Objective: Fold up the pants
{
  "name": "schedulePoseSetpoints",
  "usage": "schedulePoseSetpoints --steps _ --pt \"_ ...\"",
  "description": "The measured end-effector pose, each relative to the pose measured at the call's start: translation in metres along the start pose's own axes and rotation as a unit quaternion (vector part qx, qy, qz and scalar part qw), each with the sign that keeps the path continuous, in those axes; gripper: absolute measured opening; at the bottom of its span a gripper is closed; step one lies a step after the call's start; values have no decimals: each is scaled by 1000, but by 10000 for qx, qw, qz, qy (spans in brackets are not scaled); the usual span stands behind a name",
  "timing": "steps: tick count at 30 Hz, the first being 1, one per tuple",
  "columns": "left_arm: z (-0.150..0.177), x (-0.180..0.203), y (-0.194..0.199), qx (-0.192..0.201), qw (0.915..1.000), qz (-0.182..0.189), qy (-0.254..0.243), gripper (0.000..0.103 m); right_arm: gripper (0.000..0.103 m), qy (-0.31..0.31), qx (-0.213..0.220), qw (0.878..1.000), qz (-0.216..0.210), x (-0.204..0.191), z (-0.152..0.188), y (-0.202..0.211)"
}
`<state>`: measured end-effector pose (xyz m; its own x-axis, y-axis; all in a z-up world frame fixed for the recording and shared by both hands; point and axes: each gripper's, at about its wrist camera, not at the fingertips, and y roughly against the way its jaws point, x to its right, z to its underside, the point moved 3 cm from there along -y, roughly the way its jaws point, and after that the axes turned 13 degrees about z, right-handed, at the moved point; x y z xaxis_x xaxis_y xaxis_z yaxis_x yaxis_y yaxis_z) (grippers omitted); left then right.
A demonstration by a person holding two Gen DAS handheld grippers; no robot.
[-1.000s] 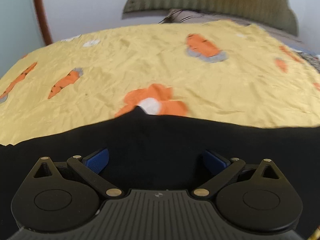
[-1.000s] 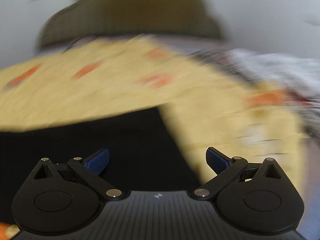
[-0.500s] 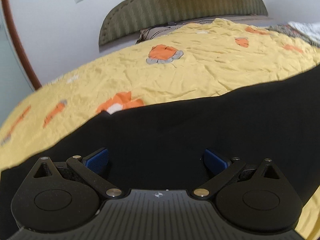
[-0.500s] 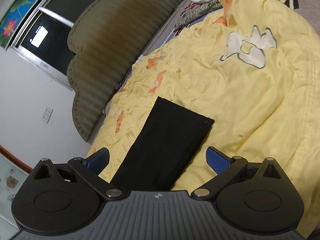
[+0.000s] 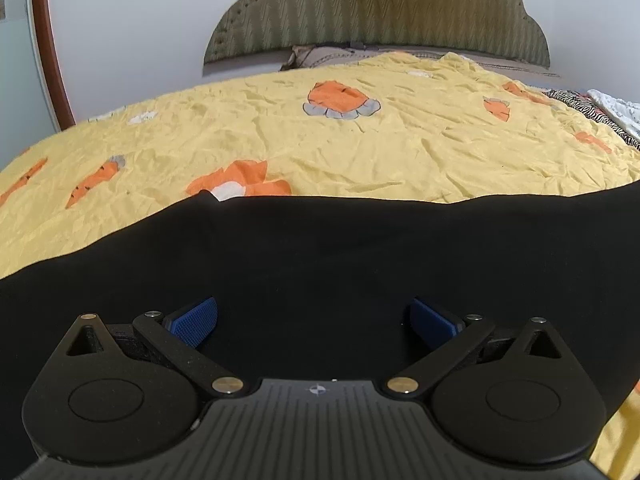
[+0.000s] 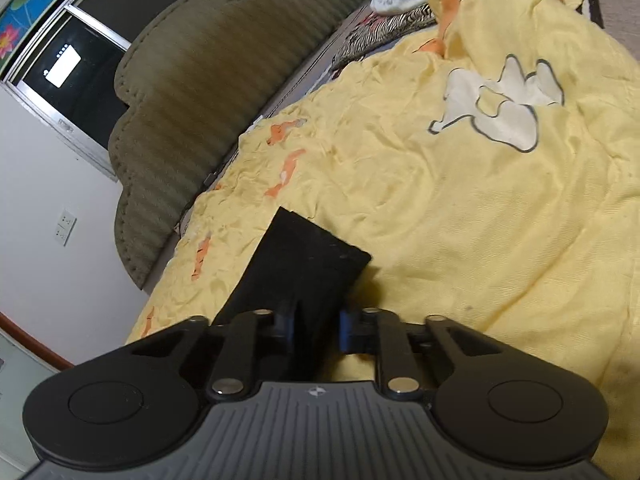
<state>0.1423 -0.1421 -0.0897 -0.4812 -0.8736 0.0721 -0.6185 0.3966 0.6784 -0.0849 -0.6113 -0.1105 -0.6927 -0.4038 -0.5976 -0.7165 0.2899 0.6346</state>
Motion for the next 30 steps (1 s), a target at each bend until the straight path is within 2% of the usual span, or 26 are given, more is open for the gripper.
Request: schedulePoseSetpoints --steps 3,6,8,10,12,14,17,20,24,27,30 --pt "-8 1 5 -89 9997 123 198 101 11 254 170 9995 43 -9 2 7" --pt "-17 10 15 127 9969 661 413 102 9 685 458 9966 4 -29 4 18" --pt "-23 15 19 206 9907 1169 662 102 8 1222 690 9901 40 -51 9 26" --pt "-27 15 16 169 9781 1768 1084 102 8 2016 941 9749 75 -78 22 35" --pt "-26 14 10 54 9637 2153 1580 102 8 2810 1116 9532 56 -107 42 41" --pt "-24 10 4 -37 9505 2354 2028 102 8 3460 1189 9307 -30 -130 65 47" --pt "-20 4 -1 -88 9359 2606 2367 102 8 4245 1162 8974 -297 -160 105 55" --pt "-19 -1 -1 -23 9198 2888 2656 102 8 4812 1006 8678 -729 -183 149 65" --pt "-18 -4 -11 -105 8925 3271 3105 102 9 5340 682 8347 -1158 -207 203 70" --pt "-18 -4 -15 -75 8869 3256 3276 102 9 5562 595 8184 -1319 -216 228 71" --pt "-21 -4 -18 -9 8783 3316 3444 101 9 5533 560 8189 -1415 -219 231 76"
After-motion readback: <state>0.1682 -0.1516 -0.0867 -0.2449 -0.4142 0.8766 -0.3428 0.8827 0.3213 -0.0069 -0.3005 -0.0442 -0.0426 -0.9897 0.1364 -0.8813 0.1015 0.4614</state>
